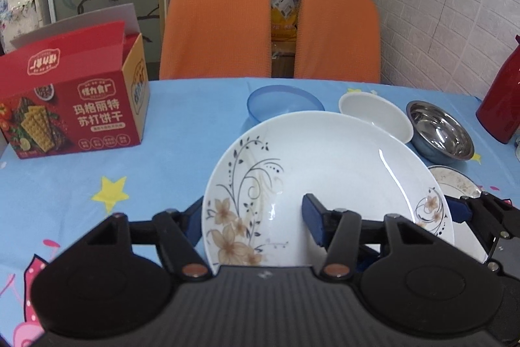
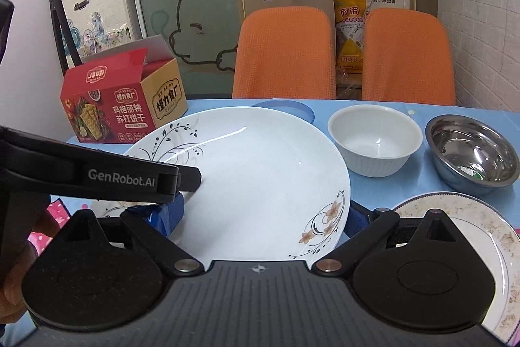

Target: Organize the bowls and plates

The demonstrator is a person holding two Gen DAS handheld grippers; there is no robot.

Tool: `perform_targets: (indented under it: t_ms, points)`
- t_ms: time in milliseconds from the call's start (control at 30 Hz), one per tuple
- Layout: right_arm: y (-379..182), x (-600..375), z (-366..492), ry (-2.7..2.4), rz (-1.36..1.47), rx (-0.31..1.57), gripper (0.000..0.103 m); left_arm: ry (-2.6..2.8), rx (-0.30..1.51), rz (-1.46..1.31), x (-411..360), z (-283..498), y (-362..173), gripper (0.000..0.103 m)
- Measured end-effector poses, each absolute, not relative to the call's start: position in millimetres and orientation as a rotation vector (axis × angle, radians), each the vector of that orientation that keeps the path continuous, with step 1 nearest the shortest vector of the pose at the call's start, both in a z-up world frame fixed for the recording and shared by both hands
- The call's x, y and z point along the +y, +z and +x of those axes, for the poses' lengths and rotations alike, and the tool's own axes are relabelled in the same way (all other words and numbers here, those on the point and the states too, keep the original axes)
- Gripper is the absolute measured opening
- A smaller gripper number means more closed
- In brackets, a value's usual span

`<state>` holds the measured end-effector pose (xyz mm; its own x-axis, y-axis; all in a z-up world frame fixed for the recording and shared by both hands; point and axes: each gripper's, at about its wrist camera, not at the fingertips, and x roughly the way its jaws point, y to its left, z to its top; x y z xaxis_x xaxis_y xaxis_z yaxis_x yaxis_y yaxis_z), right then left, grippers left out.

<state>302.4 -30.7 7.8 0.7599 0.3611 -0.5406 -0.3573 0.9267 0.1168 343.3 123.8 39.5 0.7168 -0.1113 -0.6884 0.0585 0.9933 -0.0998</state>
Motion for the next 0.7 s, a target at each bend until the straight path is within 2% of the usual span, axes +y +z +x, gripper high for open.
perform_targets:
  t_ms: [367, 700]
  points:
    - [-2.5, -27.9, 203.8, 0.422, 0.075, 0.631, 0.086, -0.022, 0.779, -0.104, 135.1, 224.9, 23.6, 0.050]
    - [-28.1, -13.9, 168.8, 0.426, 0.052, 0.662, 0.086, -0.009, 0.810, -0.152, 151.7, 192.9, -6.8, 0.050]
